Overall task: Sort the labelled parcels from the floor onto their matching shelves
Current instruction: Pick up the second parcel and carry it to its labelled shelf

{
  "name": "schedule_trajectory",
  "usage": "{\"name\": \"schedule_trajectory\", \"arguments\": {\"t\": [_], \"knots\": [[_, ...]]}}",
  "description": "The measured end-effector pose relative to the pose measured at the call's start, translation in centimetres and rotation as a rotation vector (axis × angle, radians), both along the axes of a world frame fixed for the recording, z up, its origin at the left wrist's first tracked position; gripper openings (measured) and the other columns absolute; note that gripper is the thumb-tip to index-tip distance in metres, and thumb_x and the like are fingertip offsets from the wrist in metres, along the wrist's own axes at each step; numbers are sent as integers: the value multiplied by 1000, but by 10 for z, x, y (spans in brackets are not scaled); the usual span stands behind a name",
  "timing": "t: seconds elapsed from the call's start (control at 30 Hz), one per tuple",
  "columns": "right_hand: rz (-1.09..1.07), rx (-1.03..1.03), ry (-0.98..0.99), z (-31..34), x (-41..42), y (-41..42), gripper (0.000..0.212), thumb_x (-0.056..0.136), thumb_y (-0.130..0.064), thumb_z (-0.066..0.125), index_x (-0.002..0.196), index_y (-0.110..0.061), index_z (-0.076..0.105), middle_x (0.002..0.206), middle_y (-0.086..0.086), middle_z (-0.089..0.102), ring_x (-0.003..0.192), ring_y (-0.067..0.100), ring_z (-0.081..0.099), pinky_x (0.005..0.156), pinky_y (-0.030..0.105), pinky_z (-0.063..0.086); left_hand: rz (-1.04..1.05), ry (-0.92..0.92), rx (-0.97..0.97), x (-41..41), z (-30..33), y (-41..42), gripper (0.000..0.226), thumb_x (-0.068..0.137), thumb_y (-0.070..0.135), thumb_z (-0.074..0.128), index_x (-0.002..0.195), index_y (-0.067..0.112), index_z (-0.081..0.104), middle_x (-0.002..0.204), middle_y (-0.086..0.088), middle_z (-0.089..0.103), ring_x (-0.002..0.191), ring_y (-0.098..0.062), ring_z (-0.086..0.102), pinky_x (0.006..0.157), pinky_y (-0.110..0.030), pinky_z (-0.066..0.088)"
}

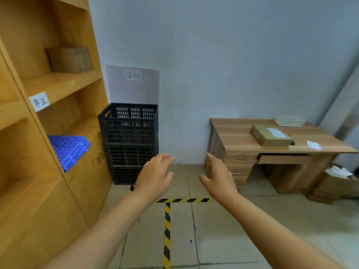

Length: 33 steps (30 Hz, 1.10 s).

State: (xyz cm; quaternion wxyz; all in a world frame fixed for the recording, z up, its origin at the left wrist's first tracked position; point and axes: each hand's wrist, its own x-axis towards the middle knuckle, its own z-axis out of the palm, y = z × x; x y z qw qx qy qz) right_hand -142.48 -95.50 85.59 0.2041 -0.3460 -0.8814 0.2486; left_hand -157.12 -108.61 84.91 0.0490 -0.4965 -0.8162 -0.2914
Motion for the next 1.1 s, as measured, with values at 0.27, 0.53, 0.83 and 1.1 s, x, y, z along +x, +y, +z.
{"name": "schedule_trajectory", "arguments": {"t": [0.27,0.53,0.83,1.1], "knots": [[-271,-56,-49,-27,117,72,70,86,-26,61,147,-24,26,147,-1,40,136,19,37,109,40,29,-251,-31,-66,88,-17,111,46,91,20,51,136,25,45,142,4,42,130,-16,41,104,-31,34],[-562,-116,-77,-42,207,133,70,87,-25,59,148,-23,24,148,-1,38,135,18,38,111,40,30,-528,-50,-65,158,-28,223,44,88,18,54,131,24,51,139,5,46,124,-17,47,95,-30,39],[-878,-205,-19,-59,273,203,72,85,-23,60,148,-21,25,148,1,39,134,18,40,110,44,35,-848,-43,-98,214,-38,353,46,91,21,54,136,25,44,142,6,42,117,-13,52,91,-26,44],[-1132,-315,0,-83,355,241,71,83,-24,57,147,-24,26,150,0,36,135,25,38,109,43,34,-1064,-34,-194,302,-65,443,49,91,21,52,138,29,41,144,9,38,122,-11,48,91,-22,44]]}}
